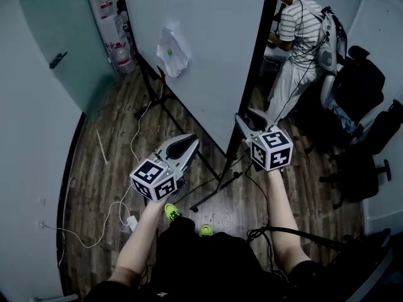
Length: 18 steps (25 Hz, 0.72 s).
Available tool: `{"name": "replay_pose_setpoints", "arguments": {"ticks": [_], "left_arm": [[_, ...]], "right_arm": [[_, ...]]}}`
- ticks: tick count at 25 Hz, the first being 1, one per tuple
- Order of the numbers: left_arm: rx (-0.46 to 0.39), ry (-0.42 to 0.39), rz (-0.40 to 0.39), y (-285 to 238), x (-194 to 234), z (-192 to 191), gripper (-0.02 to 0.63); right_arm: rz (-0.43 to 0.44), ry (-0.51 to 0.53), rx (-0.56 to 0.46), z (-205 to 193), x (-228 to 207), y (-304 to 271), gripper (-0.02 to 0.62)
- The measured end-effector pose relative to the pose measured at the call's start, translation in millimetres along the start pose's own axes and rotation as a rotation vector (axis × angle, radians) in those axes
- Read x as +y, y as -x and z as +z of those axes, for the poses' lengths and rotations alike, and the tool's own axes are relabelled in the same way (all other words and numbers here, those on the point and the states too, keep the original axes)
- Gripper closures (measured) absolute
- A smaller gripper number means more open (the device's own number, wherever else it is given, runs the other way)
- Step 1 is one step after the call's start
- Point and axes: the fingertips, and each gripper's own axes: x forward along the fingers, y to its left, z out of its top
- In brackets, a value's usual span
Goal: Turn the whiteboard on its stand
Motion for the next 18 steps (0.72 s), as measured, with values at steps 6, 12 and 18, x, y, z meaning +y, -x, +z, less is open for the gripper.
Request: {"name": "replay_pose_setpoints", "arguments": {"ticks": [6,12,18], "left_arm": [[0.002,-0.001,-0.014,-1,-4,2,0.564],[0.003,-0.005,-0.028,-4,-15,1,0.563],[0.005,0.002,-0.031,-2,-18,1,0.563]], "right_arm": [[-0.011,-0.008,-0.019,5,11,16,0.471],[0.003,-0.007,-0.044,9,23,30,0.477],[0.032,-0.015,-0.037,2,38,32,0.571]]}}
